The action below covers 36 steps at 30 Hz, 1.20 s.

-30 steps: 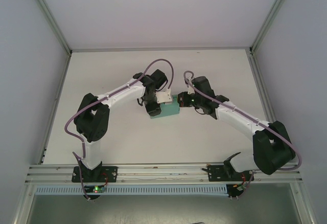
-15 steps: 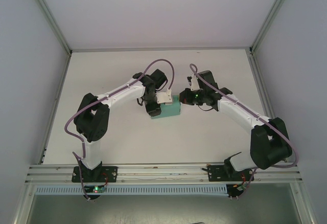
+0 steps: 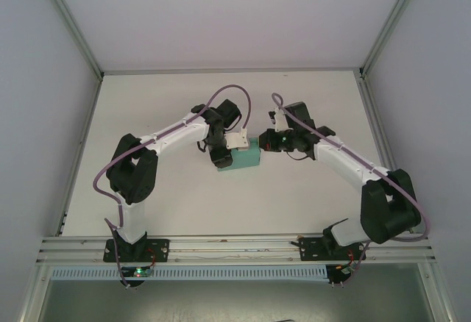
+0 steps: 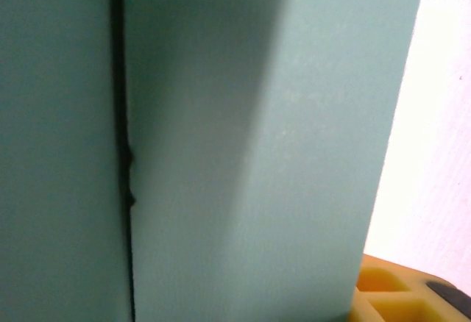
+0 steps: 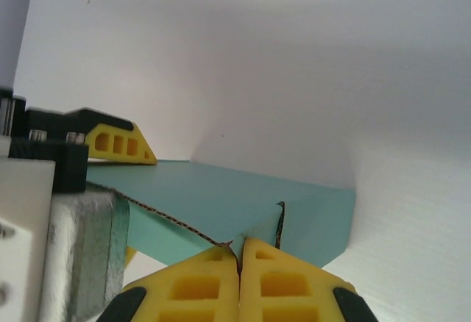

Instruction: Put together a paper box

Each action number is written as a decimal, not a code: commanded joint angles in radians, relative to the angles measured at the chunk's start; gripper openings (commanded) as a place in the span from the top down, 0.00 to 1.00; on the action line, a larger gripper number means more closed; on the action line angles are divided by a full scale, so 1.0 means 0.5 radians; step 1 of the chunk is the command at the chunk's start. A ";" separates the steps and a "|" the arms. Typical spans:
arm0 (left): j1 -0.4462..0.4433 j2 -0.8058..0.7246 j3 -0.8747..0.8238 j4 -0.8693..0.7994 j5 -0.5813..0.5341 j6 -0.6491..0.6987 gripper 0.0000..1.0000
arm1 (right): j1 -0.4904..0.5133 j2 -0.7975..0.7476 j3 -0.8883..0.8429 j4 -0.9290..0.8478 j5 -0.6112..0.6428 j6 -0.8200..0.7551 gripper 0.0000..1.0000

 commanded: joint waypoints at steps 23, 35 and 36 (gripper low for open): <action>-0.006 -0.037 0.019 0.145 0.062 -0.153 0.34 | 0.362 -0.077 -0.466 0.362 0.605 -0.430 1.00; -0.007 -0.340 -0.167 0.381 -0.085 -0.458 0.00 | 0.435 -0.062 -0.328 0.234 0.736 -0.305 1.00; -0.005 -0.380 -0.206 0.404 -0.107 -0.507 0.00 | 0.438 -0.048 -0.306 0.214 0.759 -0.291 1.00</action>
